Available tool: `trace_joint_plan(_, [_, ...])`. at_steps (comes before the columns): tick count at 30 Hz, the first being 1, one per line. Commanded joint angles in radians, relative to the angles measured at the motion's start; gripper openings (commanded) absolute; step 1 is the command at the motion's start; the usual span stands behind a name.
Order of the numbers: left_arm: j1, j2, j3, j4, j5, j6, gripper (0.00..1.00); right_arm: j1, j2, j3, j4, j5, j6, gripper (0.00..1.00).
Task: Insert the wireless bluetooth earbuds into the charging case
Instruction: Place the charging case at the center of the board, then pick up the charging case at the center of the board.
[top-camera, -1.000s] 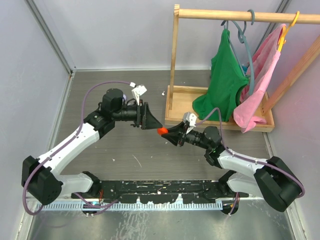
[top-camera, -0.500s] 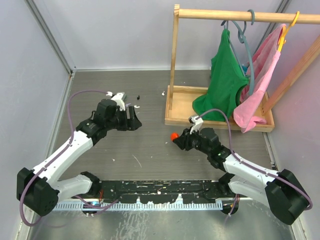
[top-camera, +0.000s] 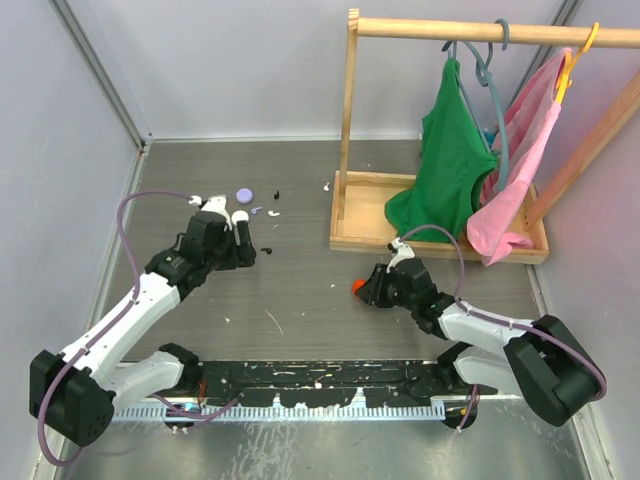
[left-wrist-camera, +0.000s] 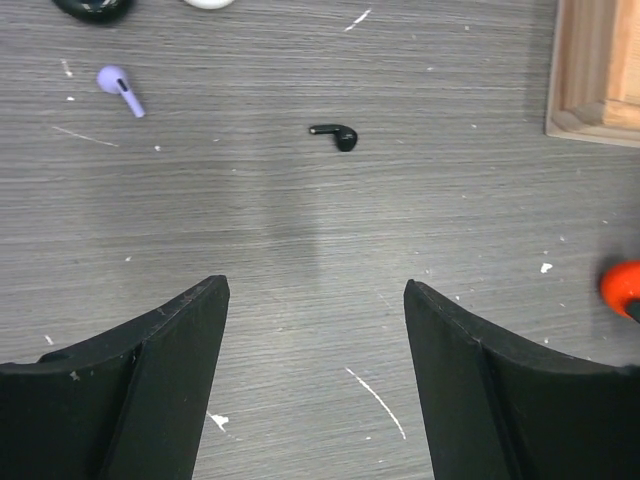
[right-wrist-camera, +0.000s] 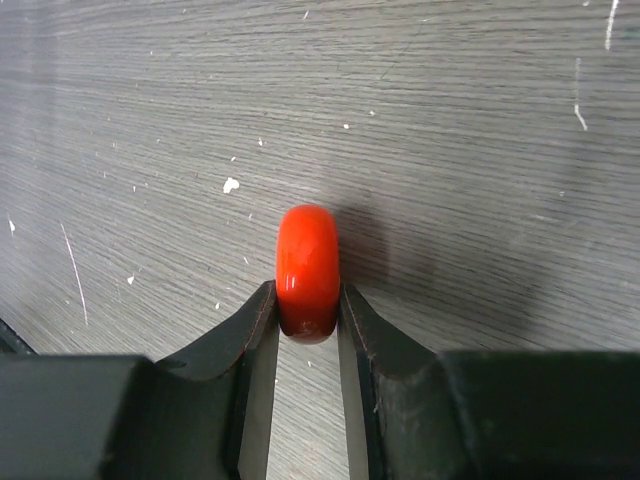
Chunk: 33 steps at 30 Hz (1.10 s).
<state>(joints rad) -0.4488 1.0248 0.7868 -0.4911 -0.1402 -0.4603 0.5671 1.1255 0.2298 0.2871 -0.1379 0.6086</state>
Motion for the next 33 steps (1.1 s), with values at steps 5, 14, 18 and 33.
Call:
trace_joint_plan(5, [0.02, 0.037, 0.008, 0.046, -0.111, -0.008, 0.73, -0.022, -0.06, -0.02, -0.125, 0.108, 0.041, 0.43])
trace_joint_plan(14, [0.066, 0.19, 0.099, 0.087, -0.16, -0.006, 0.73, -0.022, -0.23, 0.029, -0.309, 0.177, -0.026, 0.7])
trace_joint_plan(18, [0.104, 0.308, 0.167, 0.099, -0.163, 0.004, 0.72, -0.023, -0.314, 0.059, -0.336, 0.192, -0.094, 0.77])
trace_joint_plan(33, [0.262, 0.738, 0.507, 0.054, -0.094, 0.053, 0.68, -0.022, -0.471, 0.031, -0.17, 0.187, -0.29, 0.86])
